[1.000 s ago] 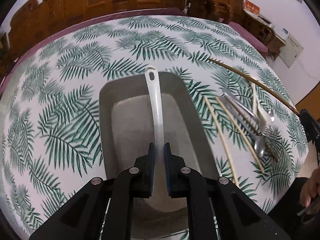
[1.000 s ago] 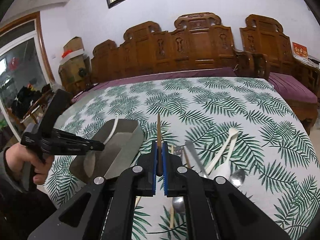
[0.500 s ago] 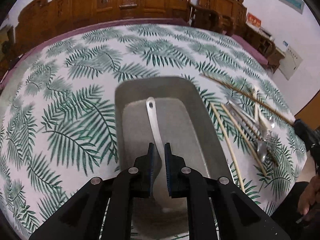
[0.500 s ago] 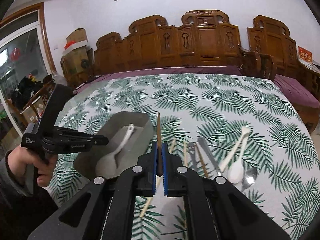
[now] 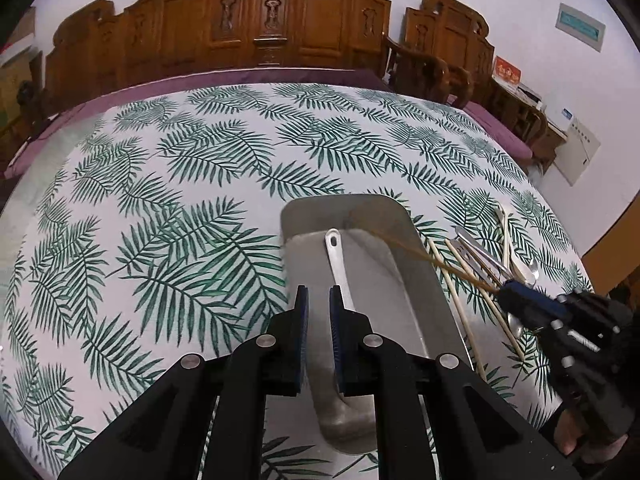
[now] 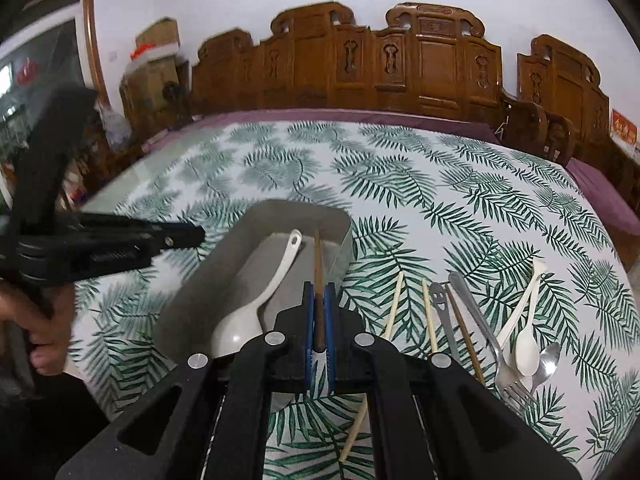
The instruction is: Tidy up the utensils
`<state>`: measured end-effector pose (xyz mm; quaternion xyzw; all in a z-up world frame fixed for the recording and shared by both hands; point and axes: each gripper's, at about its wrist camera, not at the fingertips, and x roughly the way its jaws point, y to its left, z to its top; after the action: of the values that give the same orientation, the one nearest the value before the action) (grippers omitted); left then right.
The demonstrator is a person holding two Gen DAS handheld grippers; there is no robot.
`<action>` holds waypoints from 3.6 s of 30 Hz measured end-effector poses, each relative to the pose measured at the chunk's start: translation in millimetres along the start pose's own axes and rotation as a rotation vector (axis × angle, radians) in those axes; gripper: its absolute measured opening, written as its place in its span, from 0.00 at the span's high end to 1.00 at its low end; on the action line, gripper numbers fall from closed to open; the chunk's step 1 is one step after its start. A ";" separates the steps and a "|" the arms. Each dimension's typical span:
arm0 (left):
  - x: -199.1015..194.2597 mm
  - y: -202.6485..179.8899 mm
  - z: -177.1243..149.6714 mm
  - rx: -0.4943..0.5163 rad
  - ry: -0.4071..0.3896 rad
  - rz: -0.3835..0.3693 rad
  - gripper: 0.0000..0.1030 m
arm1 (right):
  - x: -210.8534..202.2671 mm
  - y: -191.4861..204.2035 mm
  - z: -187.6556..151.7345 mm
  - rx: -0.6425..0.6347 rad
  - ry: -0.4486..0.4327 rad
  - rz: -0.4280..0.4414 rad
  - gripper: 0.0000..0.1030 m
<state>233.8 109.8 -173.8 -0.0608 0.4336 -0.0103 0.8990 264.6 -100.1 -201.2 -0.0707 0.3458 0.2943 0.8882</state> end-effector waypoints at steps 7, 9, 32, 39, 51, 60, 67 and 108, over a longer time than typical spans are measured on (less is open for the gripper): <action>-6.2 4.0 0.1 -0.004 -0.014 -0.011 0.91 | 14.7 16.5 -9.3 0.027 0.060 0.055 0.91; -7.6 3.8 0.1 -0.004 -0.017 -0.014 0.91 | 17.1 19.6 -12.5 0.043 0.077 0.097 0.91; -13.6 -66.9 -0.8 0.091 -0.052 -0.114 0.49 | -46.9 -135.9 -24.7 0.085 0.024 -0.035 0.81; -11.6 -97.3 -3.7 0.116 -0.054 -0.139 0.48 | -20.8 -154.5 -38.5 0.075 0.077 -0.043 0.81; 3.5 -126.6 -14.4 0.149 -0.027 -0.133 0.48 | 39.2 -162.2 -50.1 0.037 0.247 -0.053 0.82; 10.5 -143.6 -17.6 0.185 -0.008 -0.132 0.48 | 37.9 -164.1 -49.7 0.030 0.242 -0.054 0.92; 19.3 -155.1 -21.9 0.205 0.016 -0.124 0.53 | 9.0 -179.8 -42.0 0.101 0.137 -0.027 0.92; 50.5 -164.1 -86.8 0.169 0.134 -0.026 0.96 | -17.9 -176.5 -40.5 0.089 0.051 -0.010 0.92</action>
<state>203.2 -65.3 -247.2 0.0104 0.4895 -0.0626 0.8697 331.7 -266.0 -233.7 -0.0404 0.3805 0.2724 0.8828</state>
